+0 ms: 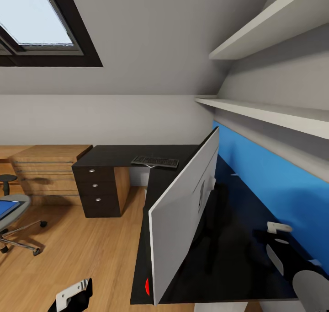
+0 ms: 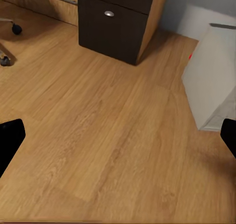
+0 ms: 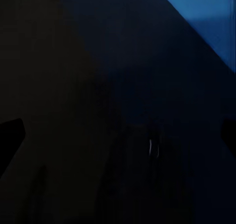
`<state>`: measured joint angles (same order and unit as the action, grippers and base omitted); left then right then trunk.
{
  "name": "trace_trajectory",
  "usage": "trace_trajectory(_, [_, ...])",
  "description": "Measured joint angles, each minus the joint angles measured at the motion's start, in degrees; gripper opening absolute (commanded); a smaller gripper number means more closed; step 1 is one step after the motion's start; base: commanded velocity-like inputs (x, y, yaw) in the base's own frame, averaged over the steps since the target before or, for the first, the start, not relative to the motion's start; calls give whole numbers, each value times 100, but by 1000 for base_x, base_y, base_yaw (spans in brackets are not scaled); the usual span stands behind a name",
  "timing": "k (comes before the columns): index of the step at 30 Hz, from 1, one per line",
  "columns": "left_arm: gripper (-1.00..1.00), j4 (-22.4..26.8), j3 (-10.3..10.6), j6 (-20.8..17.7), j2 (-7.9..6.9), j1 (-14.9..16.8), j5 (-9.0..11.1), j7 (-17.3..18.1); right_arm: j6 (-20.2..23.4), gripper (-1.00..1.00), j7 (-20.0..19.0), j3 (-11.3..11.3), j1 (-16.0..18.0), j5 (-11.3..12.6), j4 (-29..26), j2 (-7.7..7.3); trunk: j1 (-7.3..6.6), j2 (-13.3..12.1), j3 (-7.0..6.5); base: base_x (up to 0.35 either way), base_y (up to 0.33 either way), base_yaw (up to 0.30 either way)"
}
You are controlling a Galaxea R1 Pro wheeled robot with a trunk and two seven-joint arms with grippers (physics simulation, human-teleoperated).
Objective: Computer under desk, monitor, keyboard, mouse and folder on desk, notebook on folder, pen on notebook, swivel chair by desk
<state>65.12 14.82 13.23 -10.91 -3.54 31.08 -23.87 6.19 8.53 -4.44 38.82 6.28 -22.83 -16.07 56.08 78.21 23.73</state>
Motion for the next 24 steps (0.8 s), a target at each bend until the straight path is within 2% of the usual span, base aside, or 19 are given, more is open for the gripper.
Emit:
trace_trajectory(4, [100, 8, -2, 0, 0, 0, 120, -2, 71, 100, 0, -54, 12, 4, 1, -46, 0, 0, 0, 0, 0, 0])
trace_trajectory(14, [100, 21, -3, -1, 0, 0, 175, -3, 191, 100, -14, -348, 19, 6, 5, -69, 0, 0, 0, 0, 0, 0])
trace_trajectory(20, [100, 24, -3, 0, 0, 0, 179, -3, 256, 100, -21, -389, 17, 13, 9, -66, 0, 0, 0, 0, 0, 0])
trace_trajectory(24, [100, 28, -3, 0, 0, 0, 180, -3, 464, 100, -23, -394, 16, 19, 10, -64, 0, 0, 0, 0, 0, 0])
